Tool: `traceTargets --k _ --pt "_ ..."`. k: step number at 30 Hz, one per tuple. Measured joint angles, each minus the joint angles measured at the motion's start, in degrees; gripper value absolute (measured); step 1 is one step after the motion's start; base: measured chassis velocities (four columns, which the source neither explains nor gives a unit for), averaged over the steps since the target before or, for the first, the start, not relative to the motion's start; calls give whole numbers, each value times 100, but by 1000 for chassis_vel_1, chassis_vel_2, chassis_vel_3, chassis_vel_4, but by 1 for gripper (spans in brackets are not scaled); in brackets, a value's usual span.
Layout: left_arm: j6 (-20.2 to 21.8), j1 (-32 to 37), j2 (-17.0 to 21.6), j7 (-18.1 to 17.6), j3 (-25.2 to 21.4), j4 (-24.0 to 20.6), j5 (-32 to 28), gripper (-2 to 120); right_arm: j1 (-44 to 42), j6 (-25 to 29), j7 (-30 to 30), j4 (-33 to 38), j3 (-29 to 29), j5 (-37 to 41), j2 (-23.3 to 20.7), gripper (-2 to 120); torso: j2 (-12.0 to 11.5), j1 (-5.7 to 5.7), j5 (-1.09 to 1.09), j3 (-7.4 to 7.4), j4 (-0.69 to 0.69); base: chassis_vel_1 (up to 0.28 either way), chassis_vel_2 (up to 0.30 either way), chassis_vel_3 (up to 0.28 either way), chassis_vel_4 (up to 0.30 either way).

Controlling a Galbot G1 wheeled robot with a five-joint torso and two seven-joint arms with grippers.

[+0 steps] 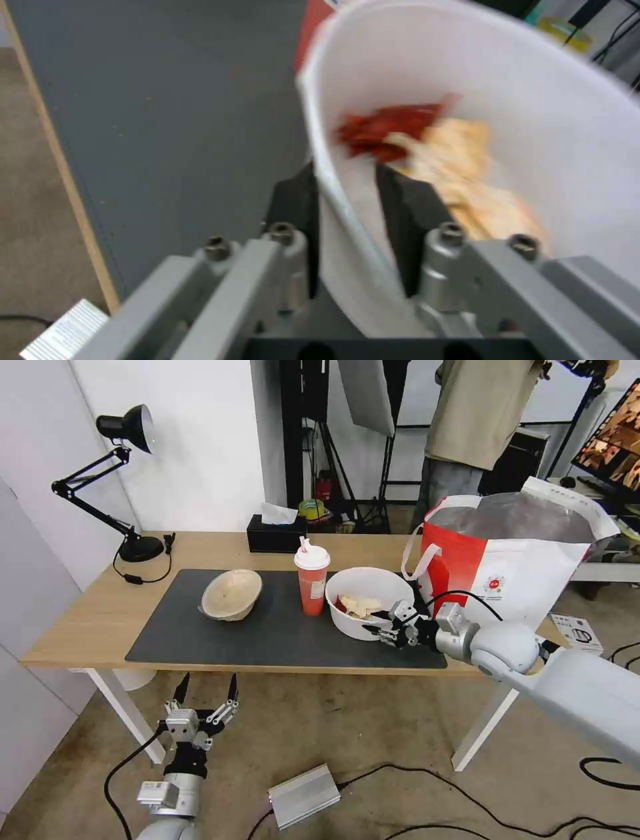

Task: Pick up the trash from the table and place it into the takeout bag.

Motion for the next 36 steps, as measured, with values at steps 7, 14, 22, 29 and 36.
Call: traceTargets --k 7,14,22,29,36 --pt "-4 -5 0 5 -11 18 0 100 9 0 4 -65 -21 -14 70 0 0 0 0 0 -1 0 0 0 0" --pt "-17 -4 -10 9 -11 35 -1 100 17 0 9 -83 -30 -20 112 0 0 0 0 0 0 0 0 0 0" --pt "-29 -7 -25 13 1 37 -2 100 51 16 10 -81 -32 -18 103 0 0 0 0 0 0 0 0 0 0" --pt "-48 16 -30 18 9 37 -1 100 84 22 9 38 -25 -14 92 0 0 0 0 0 0 0 0 0 0" --pt "-51 21 -10 18 -7 19 -6 100 99 24 15 239 -22 -3 32 0 0 0 0 0 0 0 0 0 0"
